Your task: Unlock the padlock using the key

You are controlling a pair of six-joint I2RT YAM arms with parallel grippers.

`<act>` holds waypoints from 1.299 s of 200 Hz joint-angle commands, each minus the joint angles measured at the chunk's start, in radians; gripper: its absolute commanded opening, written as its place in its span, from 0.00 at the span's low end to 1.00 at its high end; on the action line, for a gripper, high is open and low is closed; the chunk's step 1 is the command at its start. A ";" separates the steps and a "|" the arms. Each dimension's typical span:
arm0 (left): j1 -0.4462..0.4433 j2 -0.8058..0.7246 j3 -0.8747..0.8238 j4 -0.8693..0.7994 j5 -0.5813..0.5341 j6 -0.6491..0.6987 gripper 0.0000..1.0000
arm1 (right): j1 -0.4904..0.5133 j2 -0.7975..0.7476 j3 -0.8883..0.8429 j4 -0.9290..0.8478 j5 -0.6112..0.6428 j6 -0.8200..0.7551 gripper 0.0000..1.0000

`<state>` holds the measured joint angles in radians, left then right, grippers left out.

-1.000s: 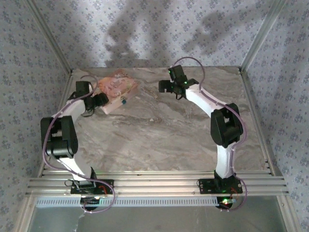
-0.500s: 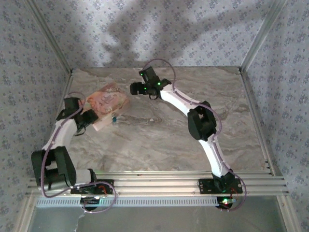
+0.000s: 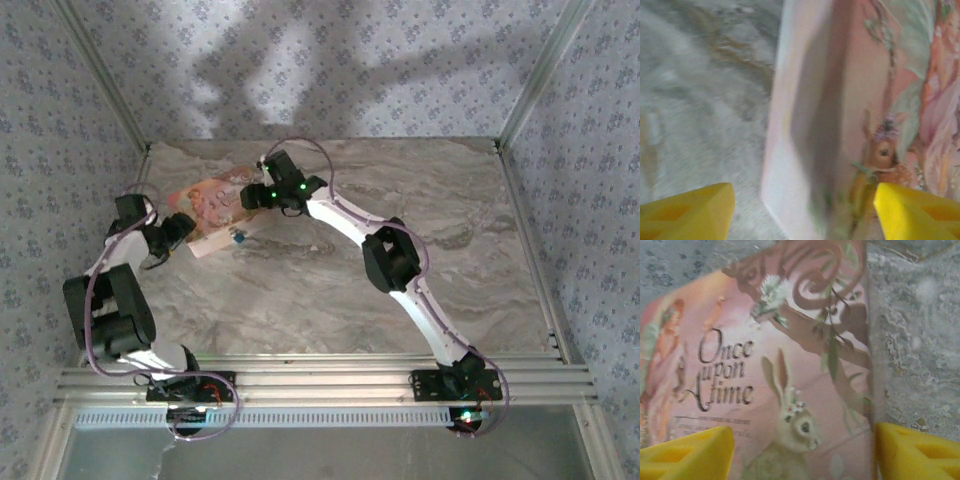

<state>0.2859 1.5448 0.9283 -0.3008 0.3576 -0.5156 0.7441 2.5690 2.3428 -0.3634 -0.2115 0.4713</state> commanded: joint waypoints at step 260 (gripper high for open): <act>-1.016 0.412 0.454 -0.162 -0.031 -0.075 0.67 | -0.443 -1.094 -1.428 -0.129 0.033 0.077 0.61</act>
<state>-0.6346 1.8065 1.2625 -0.3889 0.2066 -0.6327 0.3809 1.4796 0.9535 -0.4358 -0.0799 0.5732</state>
